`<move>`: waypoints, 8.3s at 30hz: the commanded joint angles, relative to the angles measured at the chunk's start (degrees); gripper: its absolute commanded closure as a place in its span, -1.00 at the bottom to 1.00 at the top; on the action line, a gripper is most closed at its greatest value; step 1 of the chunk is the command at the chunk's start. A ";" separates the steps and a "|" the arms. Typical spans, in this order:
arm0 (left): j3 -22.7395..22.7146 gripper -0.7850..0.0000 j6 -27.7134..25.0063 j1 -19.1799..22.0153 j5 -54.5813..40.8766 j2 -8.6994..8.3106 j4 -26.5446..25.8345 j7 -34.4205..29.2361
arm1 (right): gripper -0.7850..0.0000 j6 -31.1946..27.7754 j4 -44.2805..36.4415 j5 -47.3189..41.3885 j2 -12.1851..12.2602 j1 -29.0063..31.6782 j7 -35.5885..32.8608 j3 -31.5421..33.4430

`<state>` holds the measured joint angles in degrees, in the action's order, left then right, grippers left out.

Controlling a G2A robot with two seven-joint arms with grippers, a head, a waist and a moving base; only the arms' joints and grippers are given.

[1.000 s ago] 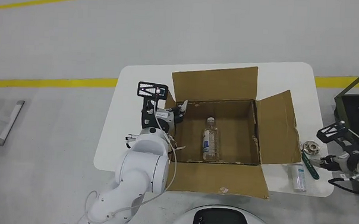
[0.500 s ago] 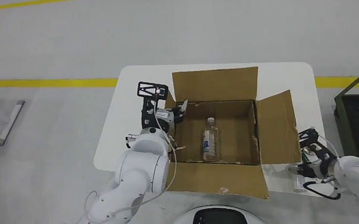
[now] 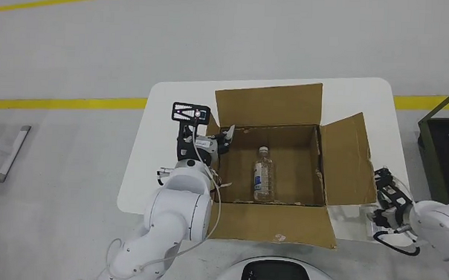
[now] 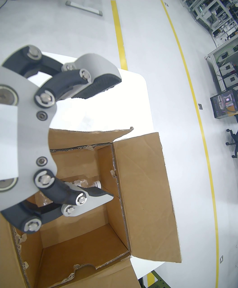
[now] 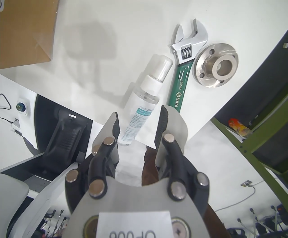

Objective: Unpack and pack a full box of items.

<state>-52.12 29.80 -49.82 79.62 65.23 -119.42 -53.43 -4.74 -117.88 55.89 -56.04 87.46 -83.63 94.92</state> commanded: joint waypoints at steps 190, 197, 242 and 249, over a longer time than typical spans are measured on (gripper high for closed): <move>-18.96 -1.00 -0.82 -12.67 17.59 0.62 -3.33 3.52 | 0.26 22.45 31.27 -47.37 -11.47 -40.93 49.45 -50.17; -18.96 -1.00 -0.82 -12.67 17.59 0.62 -3.33 3.52 | -0.19 22.64 30.41 -46.45 -11.59 -39.90 49.14 -49.12; -18.96 -1.00 -0.82 -12.67 17.59 0.62 -3.33 3.52 | 1.00 1.30 -11.43 -30.09 -3.77 16.76 54.10 16.66; -18.96 -1.00 -0.82 -12.67 17.59 0.62 -3.33 3.52 | 1.00 1.60 -11.22 -31.63 -4.04 18.20 55.90 17.57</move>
<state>-71.08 28.97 -62.49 97.21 65.85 -122.75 -49.92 -3.14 -129.09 24.24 -60.08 105.66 -27.72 112.49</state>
